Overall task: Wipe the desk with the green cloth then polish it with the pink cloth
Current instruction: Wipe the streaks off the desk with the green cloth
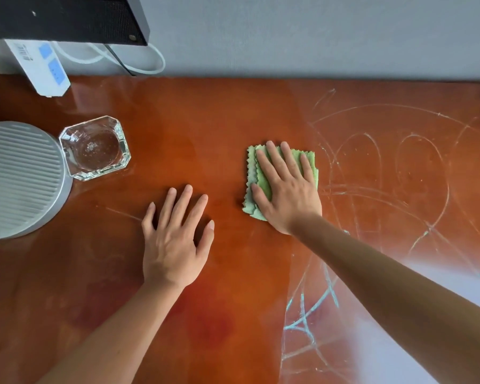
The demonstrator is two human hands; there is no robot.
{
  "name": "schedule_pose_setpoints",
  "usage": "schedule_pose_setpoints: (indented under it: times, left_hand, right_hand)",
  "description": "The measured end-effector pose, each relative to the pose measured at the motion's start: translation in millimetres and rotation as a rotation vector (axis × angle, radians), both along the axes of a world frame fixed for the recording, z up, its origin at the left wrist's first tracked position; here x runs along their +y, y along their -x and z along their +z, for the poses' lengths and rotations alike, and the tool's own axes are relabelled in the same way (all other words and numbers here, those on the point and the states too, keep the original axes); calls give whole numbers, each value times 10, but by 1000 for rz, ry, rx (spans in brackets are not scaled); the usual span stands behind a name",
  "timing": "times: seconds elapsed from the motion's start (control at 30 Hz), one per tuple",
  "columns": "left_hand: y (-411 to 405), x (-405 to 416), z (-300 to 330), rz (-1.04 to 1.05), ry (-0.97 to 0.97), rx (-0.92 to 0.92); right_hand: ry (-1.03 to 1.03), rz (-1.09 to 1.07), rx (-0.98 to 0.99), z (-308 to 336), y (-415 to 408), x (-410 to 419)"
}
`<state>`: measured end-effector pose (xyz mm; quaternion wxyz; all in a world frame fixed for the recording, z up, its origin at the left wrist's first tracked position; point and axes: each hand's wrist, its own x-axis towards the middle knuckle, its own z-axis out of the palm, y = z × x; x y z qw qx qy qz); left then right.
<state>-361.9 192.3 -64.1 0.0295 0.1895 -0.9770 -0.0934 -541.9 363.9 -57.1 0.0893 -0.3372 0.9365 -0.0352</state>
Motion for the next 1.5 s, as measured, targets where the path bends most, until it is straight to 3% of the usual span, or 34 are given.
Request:
schedule_pose_setpoints:
  times: [0.4,0.57,0.8,0.93,1.07,1.2,1.5]
  left_hand:
    - [-5,-9,-28,-11,23,31]
    - [-16,-1,-39,-12,24,36]
    - [30,60,76,22,-19,45]
    - [284,271,151,-47,-74,119]
    - [688,590,175,-108,-94,10]
    - [825,731,73,-111,-49,-55]
    - [818,747,14,-105,-1,-5]
  right_hand:
    - [-26,-35,11,38,1329,-351]
    - [16,-87,-7,45,1132,-284]
    - [16,-58,-7,48,157,377]
    - [27,-71,-4,30,151,423]
    - [27,-67,22,5,196,412]
    - [30,-104,15,6,492,381]
    - [22,-164,7,34,1652,30]
